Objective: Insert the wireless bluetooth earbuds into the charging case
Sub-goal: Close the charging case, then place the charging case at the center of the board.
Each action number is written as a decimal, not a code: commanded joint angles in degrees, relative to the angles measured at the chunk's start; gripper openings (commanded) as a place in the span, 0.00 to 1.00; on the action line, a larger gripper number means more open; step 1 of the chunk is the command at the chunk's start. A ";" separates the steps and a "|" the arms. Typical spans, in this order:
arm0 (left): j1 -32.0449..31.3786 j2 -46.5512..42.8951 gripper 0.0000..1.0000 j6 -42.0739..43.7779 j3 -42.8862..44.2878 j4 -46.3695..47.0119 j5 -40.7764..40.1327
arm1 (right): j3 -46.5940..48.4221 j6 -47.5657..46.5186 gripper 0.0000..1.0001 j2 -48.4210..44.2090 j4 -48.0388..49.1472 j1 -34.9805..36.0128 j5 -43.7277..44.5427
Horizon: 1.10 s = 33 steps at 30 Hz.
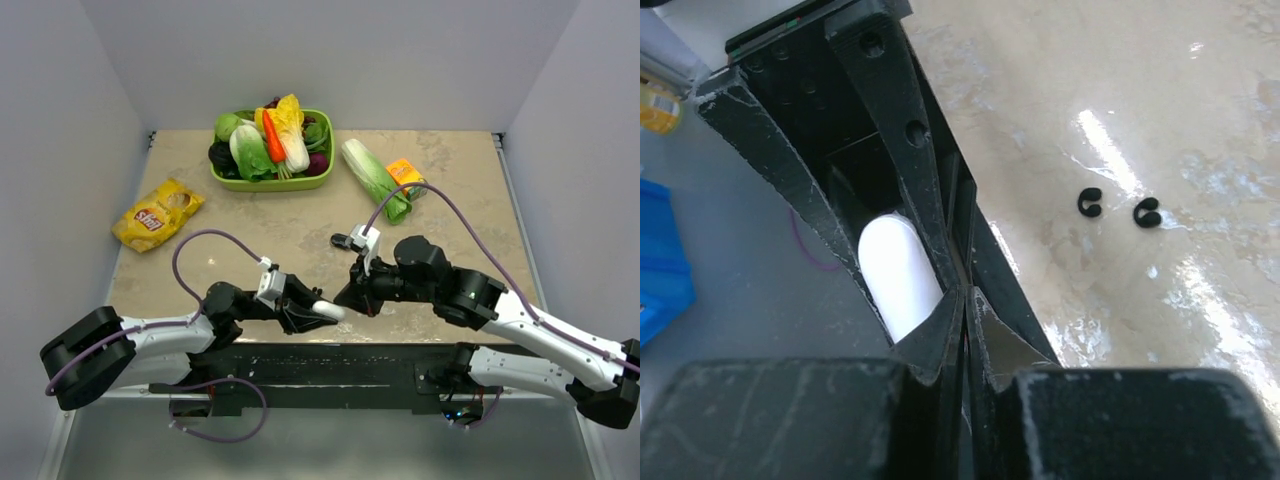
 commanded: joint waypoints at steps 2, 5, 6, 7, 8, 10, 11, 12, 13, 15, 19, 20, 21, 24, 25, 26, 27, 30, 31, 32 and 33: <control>0.00 -1.46 0.00 2.96 0.75 12.07 -5.81 | -0.60 6.01 0.15 -8.40 0.14 0.28 18.87; 0.00 -3.04 0.00 4.18 2.07 0.68 -15.27 | -5.96 9.37 0.27 -15.01 4.08 0.28 34.74; 0.17 -3.40 0.00 4.27 2.68 -2.95 -18.71 | -8.32 9.46 0.30 -17.12 5.48 0.36 37.63; 0.52 -3.57 0.00 3.67 4.52 -6.55 -22.49 | -9.04 9.72 0.33 -17.14 5.59 0.28 38.36; 1.13 -3.23 0.00 2.96 5.58 -13.03 -28.62 | -9.57 9.72 0.34 -16.44 5.50 0.28 39.06; 5.51 -0.17 0.00 -2.55 8.73 -17.38 -31.66 | -10.54 9.99 0.36 -13.02 5.32 0.28 39.77; 7.71 1.33 0.00 -5.19 9.80 -20.88 -31.58 | -10.98 9.99 0.36 -11.96 5.58 0.28 39.60; 11.82 3.00 0.00 -9.39 10.94 -22.92 -31.41 | -11.94 9.99 0.36 -9.86 6.37 0.28 39.42; 13.51 6.15 0.00 -11.00 13.13 -25.20 -31.66 | -12.47 10.25 0.36 -9.15 6.90 0.28 38.46; 16.94 9.24 0.00 -14.25 14.81 -29.87 -33.86 | -14.48 10.34 0.37 -8.44 9.35 0.28 36.88; 19.15 19.50 0.00 -13.05 22.17 -36.54 -36.32 | -17.22 10.78 0.39 -8.70 12.26 0.28 35.38; 19.42 21.37 0.00 -12.43 24.03 -40.74 -37.46 | -17.48 10.69 0.39 -8.79 12.61 0.28 35.20; 19.68 23.30 0.00 -11.47 25.53 -42.09 -37.47 | -17.83 10.69 0.40 -8.70 12.88 0.28 35.20; 20.12 28.76 0.00 -10.75 28.87 -43.94 -38.35 | -17.93 10.34 0.42 -8.35 12.80 0.28 35.64; 20.30 30.51 0.00 -10.67 29.49 -43.86 -38.35 | -17.84 10.43 0.43 -8.18 12.79 0.28 35.73; 20.38 31.31 0.00 -10.58 29.76 -44.12 -40.96 | -17.92 10.25 0.43 -8.17 12.79 0.28 35.90; 20.73 32.01 0.00 -10.66 30.19 -44.73 -41.77 | -17.84 9.99 0.44 -8.17 12.62 0.28 36.08; 21.26 34.91 0.07 -10.58 31.95 -46.92 -41.86 | -17.75 9.64 0.47 -7.91 12.44 0.28 36.60; 21.44 36.40 0.09 -10.66 32.65 -47.54 -41.86 | -17.75 9.46 0.47 -7.82 12.44 0.28 36.69; 21.53 37.02 0.10 -10.67 32.83 -48.42 -41.34 | -17.84 9.37 0.47 -7.65 12.44 0.28 36.69; 21.88 37.55 0.12 -10.75 33.01 -48.77 -41.16 | -17.84 9.29 0.47 -7.39 12.53 0.28 36.69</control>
